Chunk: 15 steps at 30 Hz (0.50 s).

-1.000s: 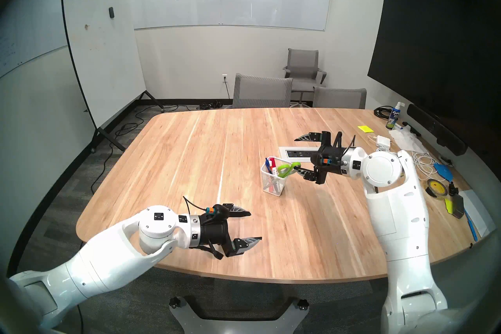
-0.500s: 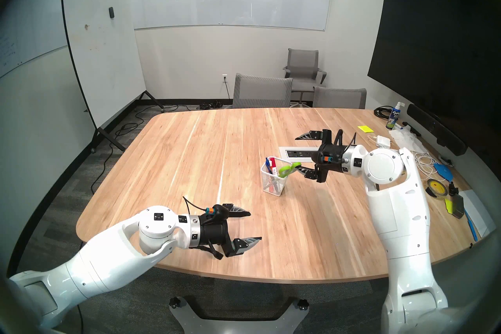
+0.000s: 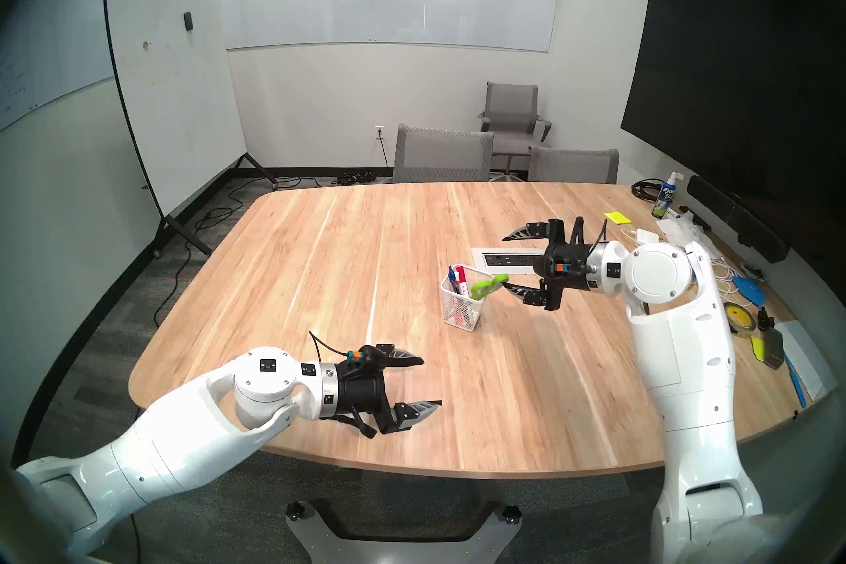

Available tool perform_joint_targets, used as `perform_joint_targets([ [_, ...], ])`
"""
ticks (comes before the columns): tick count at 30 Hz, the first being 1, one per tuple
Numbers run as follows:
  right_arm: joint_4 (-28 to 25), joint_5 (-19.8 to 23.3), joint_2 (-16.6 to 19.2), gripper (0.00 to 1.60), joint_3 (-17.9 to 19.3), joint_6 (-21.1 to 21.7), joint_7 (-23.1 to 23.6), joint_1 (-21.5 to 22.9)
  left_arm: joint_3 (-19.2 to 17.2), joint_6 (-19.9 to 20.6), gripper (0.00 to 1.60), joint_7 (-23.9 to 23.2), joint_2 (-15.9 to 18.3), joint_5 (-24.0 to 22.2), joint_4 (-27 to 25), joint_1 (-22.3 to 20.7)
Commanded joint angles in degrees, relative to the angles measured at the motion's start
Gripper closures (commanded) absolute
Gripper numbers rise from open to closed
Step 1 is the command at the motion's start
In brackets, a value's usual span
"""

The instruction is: Place the pen, the marker, and the scissors into the pen holder

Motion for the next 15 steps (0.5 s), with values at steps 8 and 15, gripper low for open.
perform_joint_targets([
  [8,-1.9,4.1,2.0,0.00,3.2,0.5,4.8,-0.5,-0.3,-0.2,0.00,0.0,-0.2,-0.1,-0.8,-0.4],
  [15,-0.9,7.6,2.8,0.00,6.5,4.2,9.2,0.3,-0.9,-0.7,0.00,0.8,0.5,0.0,-1.3,0.4],
])
